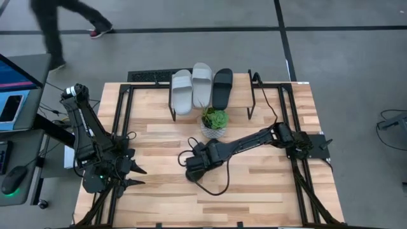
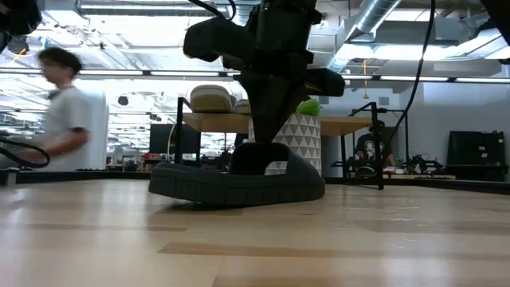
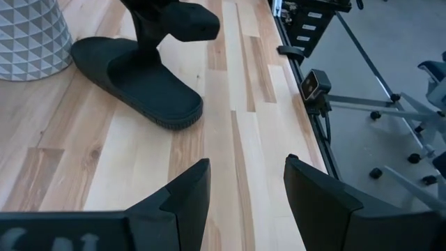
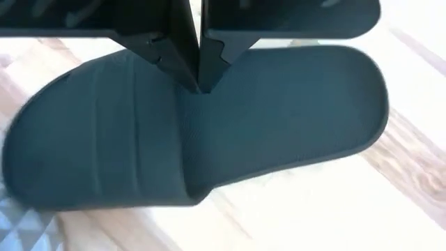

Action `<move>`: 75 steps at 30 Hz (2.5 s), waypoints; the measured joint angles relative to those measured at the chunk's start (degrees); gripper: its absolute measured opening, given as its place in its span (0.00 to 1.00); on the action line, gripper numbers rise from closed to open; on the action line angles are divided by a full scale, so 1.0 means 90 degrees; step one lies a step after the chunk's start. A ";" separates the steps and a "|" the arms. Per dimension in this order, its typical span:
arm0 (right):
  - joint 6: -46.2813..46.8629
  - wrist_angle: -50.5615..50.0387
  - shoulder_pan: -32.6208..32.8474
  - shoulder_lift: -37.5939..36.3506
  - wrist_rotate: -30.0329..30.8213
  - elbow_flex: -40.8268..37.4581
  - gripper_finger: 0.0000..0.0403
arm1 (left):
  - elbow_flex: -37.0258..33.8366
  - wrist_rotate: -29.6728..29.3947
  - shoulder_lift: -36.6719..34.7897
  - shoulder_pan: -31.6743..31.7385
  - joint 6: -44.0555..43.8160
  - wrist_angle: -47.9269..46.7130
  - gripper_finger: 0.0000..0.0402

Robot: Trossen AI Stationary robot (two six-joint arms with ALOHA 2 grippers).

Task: Pick and place slides into the shelf
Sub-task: Put the black slide on the shelf

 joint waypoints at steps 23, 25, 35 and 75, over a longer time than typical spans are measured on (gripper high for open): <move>0.0217 0.0523 0.0080 -0.0004 -0.0964 0.0498 0.00 | 0.0000 0.0095 0.0000 0.0000 0.0000 -0.0023 0.43; -0.0273 0.0495 0.0109 -0.0008 -0.0966 0.0662 0.00 | 0.0000 0.0094 0.0000 0.0000 0.0000 -0.0037 0.43; -0.0772 0.1636 0.0074 -0.0006 -0.0974 0.0722 0.00 | 0.0000 0.0202 0.0000 -0.0002 -0.0007 -0.0046 0.43; -0.0632 -0.0553 -0.0280 -0.0004 -0.1842 0.0722 0.59 | 0.0000 0.0090 -0.0002 0.0000 -0.0782 -0.0730 0.43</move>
